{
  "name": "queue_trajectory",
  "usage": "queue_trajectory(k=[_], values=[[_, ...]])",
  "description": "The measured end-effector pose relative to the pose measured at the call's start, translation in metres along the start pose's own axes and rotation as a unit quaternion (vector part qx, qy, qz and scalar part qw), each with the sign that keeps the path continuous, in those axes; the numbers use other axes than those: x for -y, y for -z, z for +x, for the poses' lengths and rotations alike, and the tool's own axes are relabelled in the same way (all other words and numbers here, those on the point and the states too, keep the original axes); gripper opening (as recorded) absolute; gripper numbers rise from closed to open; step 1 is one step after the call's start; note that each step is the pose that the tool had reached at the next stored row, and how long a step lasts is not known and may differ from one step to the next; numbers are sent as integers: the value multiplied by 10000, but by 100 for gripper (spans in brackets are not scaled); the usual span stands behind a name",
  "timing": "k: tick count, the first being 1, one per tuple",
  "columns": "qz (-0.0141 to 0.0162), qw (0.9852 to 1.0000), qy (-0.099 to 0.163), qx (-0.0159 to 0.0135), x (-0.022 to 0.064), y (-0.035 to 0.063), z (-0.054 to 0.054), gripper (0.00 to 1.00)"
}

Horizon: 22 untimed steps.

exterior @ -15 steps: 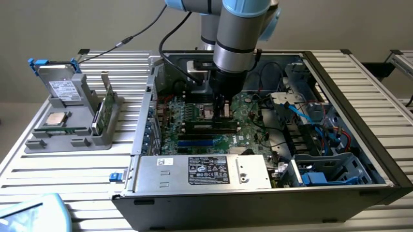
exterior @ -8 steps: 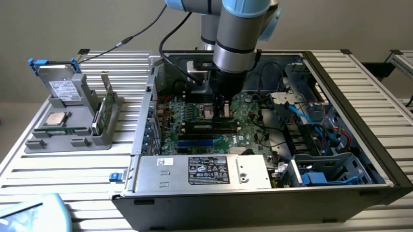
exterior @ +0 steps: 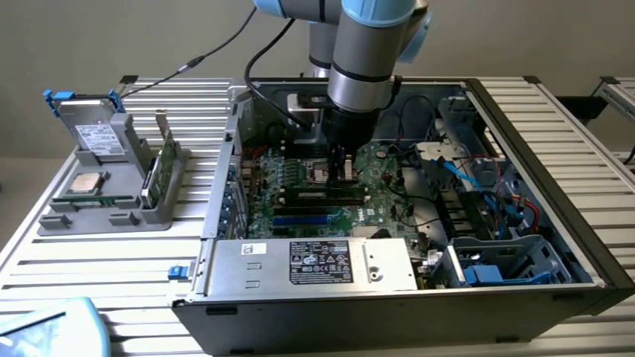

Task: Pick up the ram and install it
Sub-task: 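Insert the ram into the slot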

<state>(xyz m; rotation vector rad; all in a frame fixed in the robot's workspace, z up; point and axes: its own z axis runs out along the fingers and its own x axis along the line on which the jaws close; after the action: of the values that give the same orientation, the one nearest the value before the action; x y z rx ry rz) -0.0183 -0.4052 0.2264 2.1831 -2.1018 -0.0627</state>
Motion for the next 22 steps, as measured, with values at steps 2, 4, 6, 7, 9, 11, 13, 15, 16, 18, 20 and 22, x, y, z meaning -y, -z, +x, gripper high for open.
queue_trajectory(k=[2, 4, 6, 7, 9, 11, 13, 15, 16, 18, 20, 22], values=[[1, 10000, -2, -3, 1, -6, -1, 14], [0, 10000, -3, -6, 1, -6, -1, 14], [0, 10000, -3, -5, 1, -7, -1, 14], [0, 10000, -3, -5, 1, -7, -1, 14], [0, 10000, -5, -5, 1, -7, -1, 14], [0, 10000, -9, -5, 1, -8, -1, 14], [0, 10000, -21, -3, 2, -12, -7, 14], [-1, 10000, -32, -3, 1, -11, -9, 14], [-1, 10000, -35, -4, 1, -11, -9, 14], [-1, 10000, -37, -3, 1, -11, -9, 14], [-1, 10000, -38, -2, 1, -11, -10, 14], [-2, 10000, -39, -3, 1, -11, -10, 14]])
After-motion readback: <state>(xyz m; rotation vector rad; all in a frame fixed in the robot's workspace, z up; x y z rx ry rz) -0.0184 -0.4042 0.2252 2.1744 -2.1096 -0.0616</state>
